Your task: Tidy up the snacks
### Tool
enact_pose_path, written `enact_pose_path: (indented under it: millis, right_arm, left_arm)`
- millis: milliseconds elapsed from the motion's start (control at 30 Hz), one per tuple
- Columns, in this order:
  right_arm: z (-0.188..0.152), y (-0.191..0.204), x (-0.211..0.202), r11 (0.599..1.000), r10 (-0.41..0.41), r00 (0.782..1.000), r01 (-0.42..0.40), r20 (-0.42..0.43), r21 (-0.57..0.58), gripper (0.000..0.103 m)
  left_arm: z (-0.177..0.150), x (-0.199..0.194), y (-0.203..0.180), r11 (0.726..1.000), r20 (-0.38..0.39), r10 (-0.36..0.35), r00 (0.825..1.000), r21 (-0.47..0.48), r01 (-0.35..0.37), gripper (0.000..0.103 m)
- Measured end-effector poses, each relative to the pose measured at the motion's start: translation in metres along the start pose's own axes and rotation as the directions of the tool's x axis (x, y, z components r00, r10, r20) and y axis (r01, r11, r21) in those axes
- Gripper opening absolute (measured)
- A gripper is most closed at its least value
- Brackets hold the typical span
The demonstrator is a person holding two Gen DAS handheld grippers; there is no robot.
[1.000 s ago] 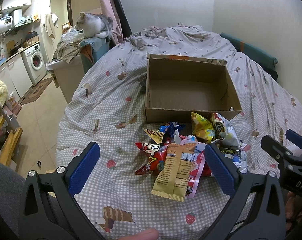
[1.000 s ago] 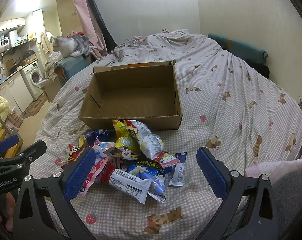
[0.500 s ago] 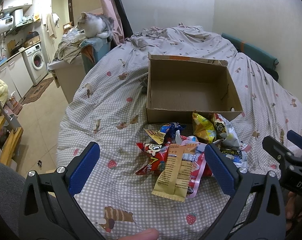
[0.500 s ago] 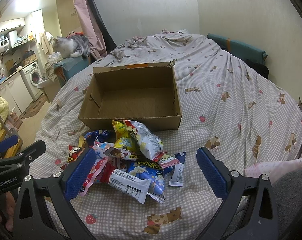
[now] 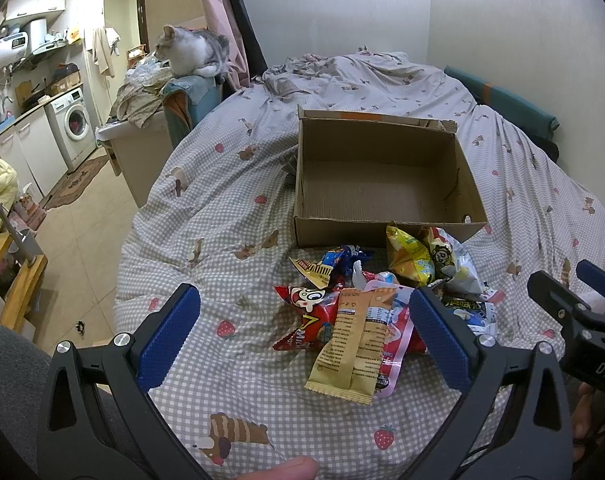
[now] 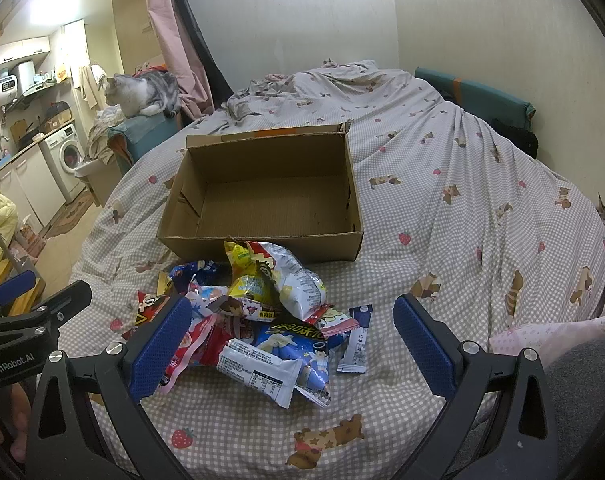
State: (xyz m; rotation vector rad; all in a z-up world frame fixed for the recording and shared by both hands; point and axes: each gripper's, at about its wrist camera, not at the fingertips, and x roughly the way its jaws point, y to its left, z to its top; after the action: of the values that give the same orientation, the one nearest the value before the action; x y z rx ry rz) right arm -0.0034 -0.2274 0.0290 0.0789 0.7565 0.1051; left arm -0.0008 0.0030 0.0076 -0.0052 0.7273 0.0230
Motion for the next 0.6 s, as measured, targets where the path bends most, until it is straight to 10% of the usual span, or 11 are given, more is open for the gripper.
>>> enact_pose_path:
  millis: [600]
  right_arm:
    - [0.0004,-0.0001,-0.0008,1.0,-0.001,1.0,0.001,0.003,-0.001,0.103]
  left_arm:
    - [-0.0001,-0.0003,-0.0002,1.0,0.001,0.002,1.0,-0.001,-0.002,0.103]
